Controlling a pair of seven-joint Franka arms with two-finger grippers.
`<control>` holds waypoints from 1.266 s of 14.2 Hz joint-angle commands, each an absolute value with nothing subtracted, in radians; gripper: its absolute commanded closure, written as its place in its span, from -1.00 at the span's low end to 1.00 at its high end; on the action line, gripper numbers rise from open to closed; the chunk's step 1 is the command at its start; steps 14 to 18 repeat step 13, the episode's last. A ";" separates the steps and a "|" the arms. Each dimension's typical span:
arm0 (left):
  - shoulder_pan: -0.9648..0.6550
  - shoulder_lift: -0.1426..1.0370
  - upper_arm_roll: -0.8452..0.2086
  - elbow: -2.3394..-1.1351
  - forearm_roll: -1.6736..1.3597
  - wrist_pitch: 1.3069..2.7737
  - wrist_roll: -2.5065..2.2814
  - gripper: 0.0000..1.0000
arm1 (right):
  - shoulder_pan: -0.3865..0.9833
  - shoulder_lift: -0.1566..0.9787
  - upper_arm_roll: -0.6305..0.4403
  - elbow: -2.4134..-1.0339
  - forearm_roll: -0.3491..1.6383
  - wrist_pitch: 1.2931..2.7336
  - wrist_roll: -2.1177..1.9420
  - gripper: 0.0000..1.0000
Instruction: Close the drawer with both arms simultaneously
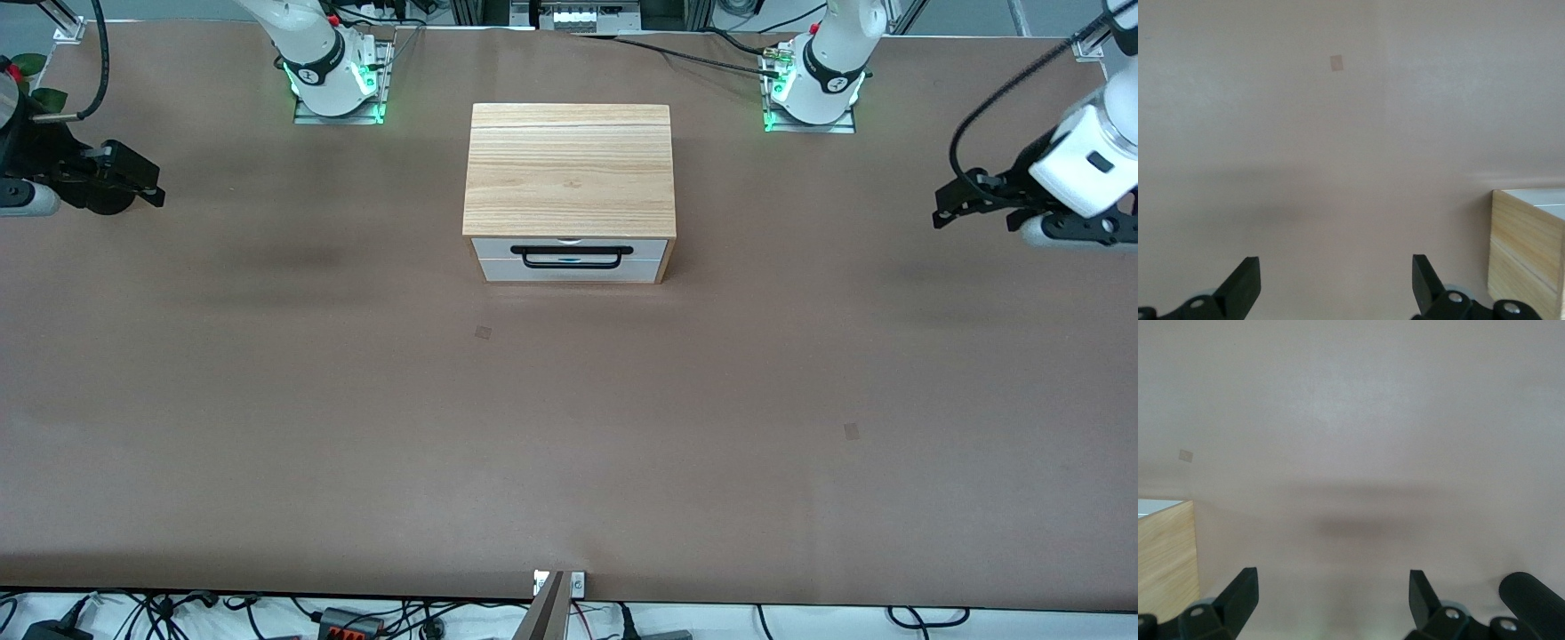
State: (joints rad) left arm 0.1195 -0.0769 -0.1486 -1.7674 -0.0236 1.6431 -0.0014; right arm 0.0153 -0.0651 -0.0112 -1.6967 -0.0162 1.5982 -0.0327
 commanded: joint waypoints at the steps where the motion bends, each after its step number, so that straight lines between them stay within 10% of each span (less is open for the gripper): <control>1: 0.071 -0.114 -0.123 -1.806 0.037 1.672 0.012 -1.00 | -0.006 -0.064 0.006 -1.687 -0.025 1.598 -0.029 -1.00; 18: 0.054 -0.086 -0.100 -1.798 0.026 1.677 0.025 -1.00 | -0.003 -0.063 0.006 -1.689 -0.011 1.598 -0.028 -1.00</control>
